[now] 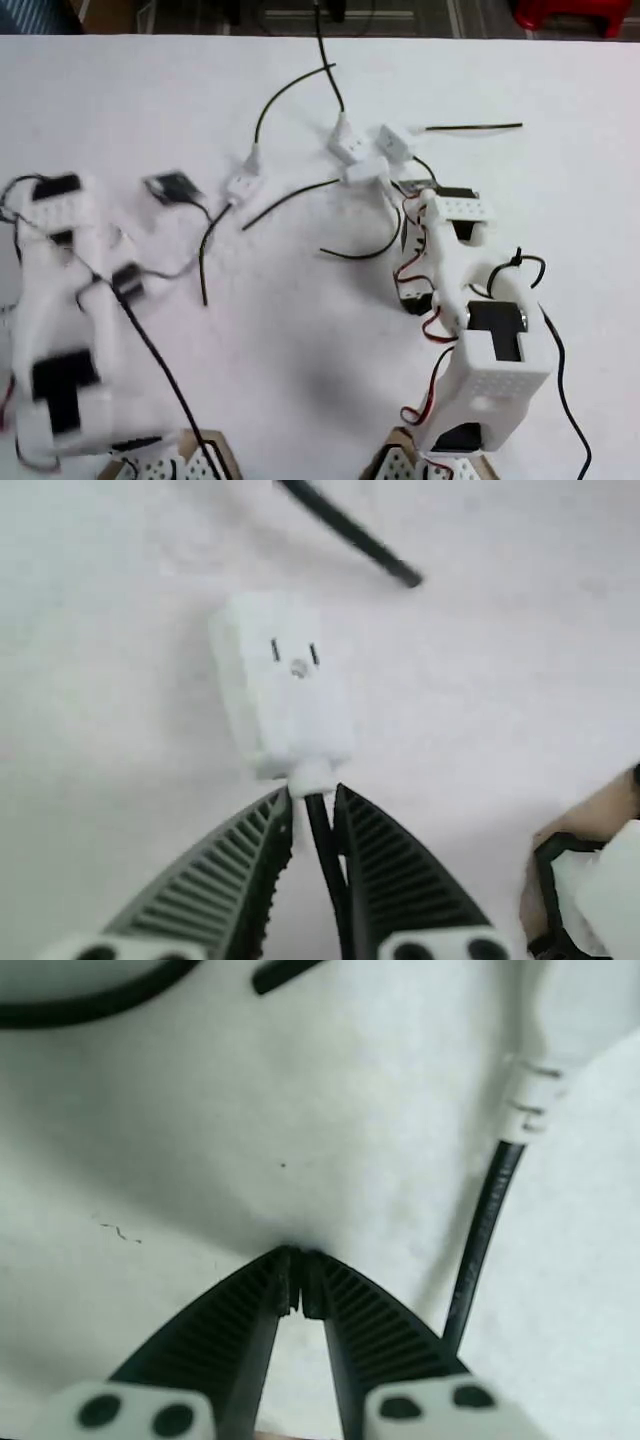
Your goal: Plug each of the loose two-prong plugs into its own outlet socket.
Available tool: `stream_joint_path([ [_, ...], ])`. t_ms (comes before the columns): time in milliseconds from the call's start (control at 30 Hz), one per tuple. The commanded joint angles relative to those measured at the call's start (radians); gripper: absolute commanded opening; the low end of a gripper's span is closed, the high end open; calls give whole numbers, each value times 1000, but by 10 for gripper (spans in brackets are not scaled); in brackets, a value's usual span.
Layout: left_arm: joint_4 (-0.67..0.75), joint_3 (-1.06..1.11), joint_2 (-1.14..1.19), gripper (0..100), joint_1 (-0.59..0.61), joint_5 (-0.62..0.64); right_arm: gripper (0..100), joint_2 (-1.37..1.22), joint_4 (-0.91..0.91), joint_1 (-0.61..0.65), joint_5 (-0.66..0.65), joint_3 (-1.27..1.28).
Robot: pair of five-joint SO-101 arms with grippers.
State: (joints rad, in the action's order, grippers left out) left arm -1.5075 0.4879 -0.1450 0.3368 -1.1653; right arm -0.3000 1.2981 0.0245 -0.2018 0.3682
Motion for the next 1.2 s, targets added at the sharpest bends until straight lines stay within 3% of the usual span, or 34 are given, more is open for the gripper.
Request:
stream_joint_path([
  [0, 48, 215, -321, 82, -142, 58, 21, 7, -31, 1, 12, 5],
  [233, 338, 608, -717, 80, -446, 338, 21, 7, -30, -1, 12, 5],
  [367, 370, 710, -877, 80, -582, 416, 21, 7, -30, -4, 12, 5],
  [467, 373, 724, -964, 84, -605, 459, 21, 7, -30, -5, 9, 6],
  [567, 370, 718, -1038, 162, -562, 457, 21, 7, -30, -5, 8, 6],
  [700, 374, 700, -1073, 386, -378, 477, 21, 7, -28, -2, 6, 6],
  [933, 416, 735, -1070, 385, -101, 463, 21, 5, -22, -1, 5, 6],
  [1167, 388, 733, -1070, 386, -33, 712, 21, 5, -25, 1, 9, 6],
])
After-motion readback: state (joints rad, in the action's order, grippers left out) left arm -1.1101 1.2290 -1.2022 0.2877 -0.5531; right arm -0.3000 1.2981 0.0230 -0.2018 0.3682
